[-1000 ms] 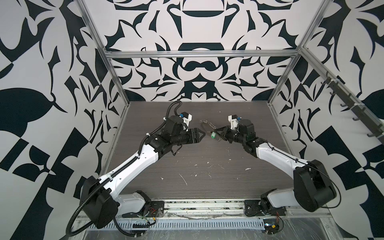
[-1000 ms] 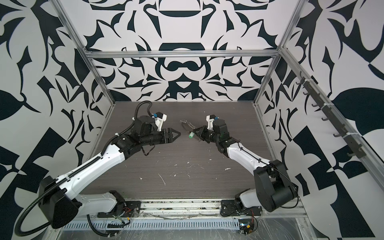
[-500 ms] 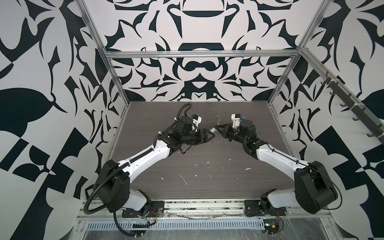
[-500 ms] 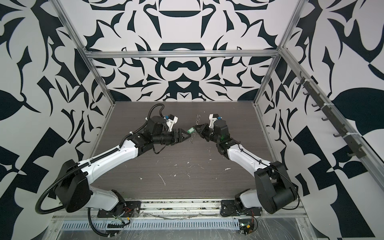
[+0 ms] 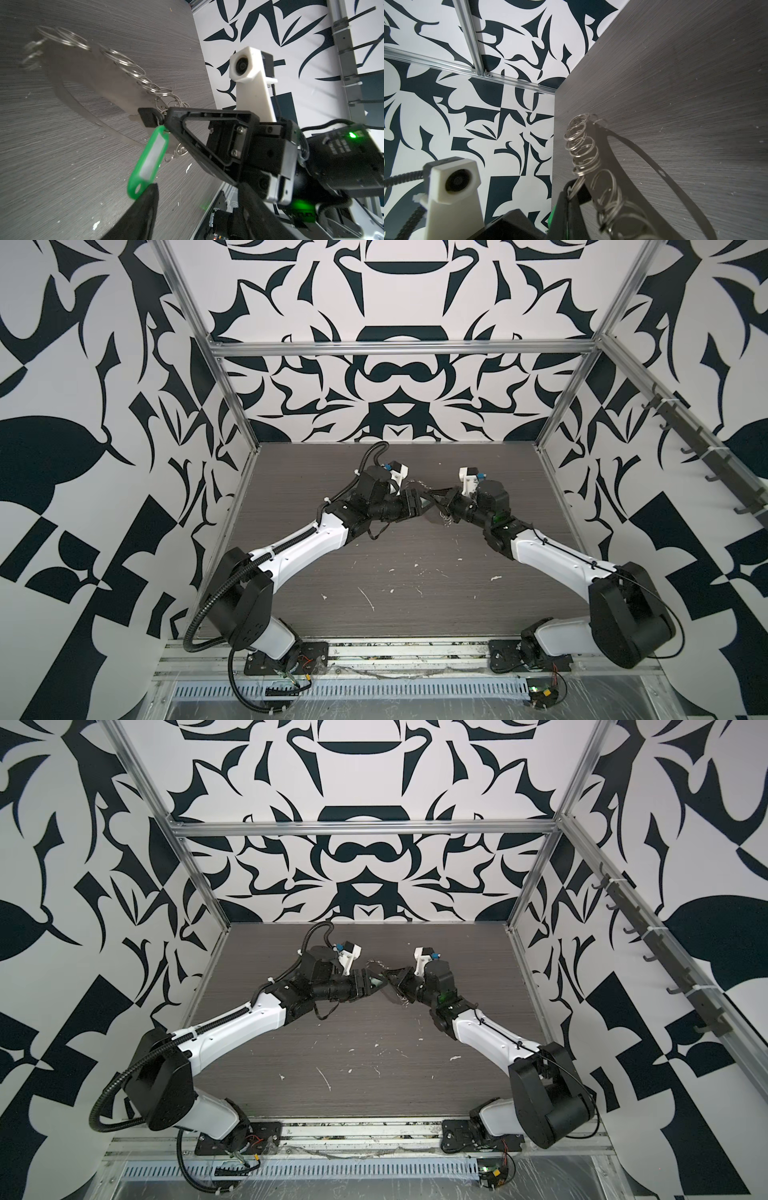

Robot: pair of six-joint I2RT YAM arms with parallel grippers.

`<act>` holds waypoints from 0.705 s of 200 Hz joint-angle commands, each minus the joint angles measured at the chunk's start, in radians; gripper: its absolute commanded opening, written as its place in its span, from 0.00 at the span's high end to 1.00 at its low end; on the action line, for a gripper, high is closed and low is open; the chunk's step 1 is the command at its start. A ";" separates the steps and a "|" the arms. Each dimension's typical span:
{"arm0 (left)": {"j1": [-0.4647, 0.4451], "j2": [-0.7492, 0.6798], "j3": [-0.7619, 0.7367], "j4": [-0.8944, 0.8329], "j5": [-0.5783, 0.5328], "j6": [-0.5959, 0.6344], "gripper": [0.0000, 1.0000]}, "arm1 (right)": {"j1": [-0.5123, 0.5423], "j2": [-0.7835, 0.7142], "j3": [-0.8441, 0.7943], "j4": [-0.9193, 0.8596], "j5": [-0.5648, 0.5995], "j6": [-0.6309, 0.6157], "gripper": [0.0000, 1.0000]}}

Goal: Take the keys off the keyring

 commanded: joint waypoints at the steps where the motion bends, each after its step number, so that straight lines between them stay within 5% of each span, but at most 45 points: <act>1: 0.004 -0.015 0.015 -0.019 -0.048 0.005 0.33 | 0.006 -0.041 0.034 0.077 0.002 0.002 1.00; 74: 0.010 -0.071 -0.041 -0.102 -0.206 0.029 0.29 | 0.009 -0.046 0.036 0.074 0.008 -0.002 1.00; 141: 0.015 -0.023 -0.008 -0.026 -0.125 0.016 0.32 | 0.015 -0.046 0.045 0.068 0.003 0.001 1.00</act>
